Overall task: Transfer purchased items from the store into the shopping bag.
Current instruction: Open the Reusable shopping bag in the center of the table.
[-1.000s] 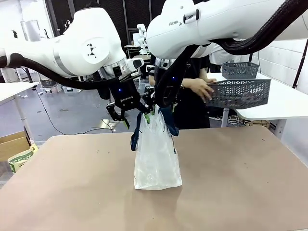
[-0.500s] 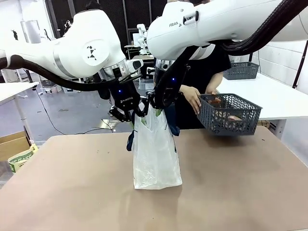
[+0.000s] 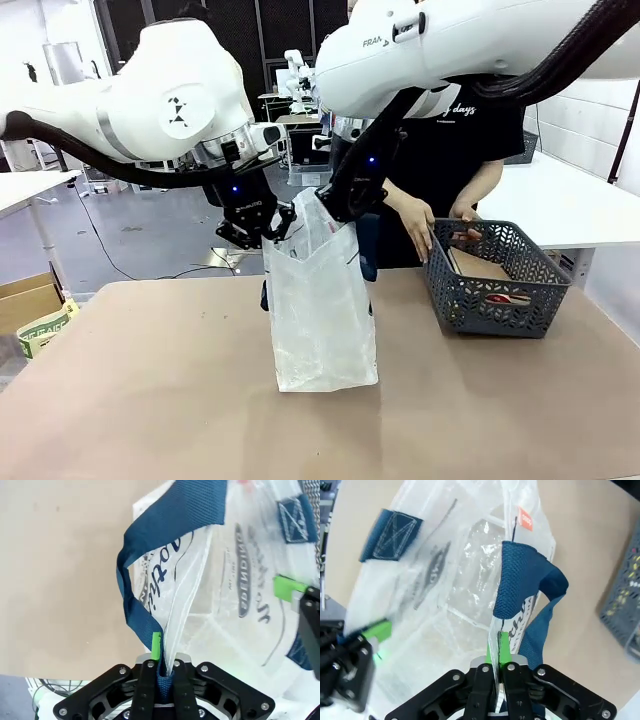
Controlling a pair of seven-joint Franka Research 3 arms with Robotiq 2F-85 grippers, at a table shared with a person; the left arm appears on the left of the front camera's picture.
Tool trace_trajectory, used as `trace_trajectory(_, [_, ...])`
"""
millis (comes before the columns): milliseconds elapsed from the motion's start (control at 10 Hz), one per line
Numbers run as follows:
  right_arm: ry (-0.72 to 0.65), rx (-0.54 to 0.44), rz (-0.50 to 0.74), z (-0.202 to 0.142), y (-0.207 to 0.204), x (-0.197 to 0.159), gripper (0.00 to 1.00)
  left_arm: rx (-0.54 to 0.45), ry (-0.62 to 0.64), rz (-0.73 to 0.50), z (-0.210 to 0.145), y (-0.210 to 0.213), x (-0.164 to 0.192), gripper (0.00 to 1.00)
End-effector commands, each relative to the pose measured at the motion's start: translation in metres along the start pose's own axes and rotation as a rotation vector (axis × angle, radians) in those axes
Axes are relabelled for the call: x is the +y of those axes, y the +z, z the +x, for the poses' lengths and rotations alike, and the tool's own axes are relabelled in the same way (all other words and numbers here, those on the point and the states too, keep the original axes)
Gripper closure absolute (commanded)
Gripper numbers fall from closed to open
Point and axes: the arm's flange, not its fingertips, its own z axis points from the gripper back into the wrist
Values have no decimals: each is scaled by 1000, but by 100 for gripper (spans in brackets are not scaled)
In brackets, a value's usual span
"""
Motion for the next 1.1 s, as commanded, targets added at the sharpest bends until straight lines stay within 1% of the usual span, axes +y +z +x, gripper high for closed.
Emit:
trace_trajectory(0, [55,-1,-12,-21,1,-16,100,-56,37,33,-5,1,14,100])
trace_trajectory(100, [67,1,29,-26,2,-23,100,-61,45,47,-5,2,18,100])
trace_trajectory(200, [85,-4,-9,-29,2,-31,100,-48,49,61,-3,0,24,100])
trace_trajectory(300, [93,-26,-30,-32,3,-39,100,-64,43,79,-4,0,29,100])
trace_trajectory(600, [121,-101,-35,-41,6,-63,100,-88,41,77,-5,0,44,100])
trace_trajectory(1000, [127,-134,-22,-54,12,-76,100,-138,14,93,-7,5,59,100])
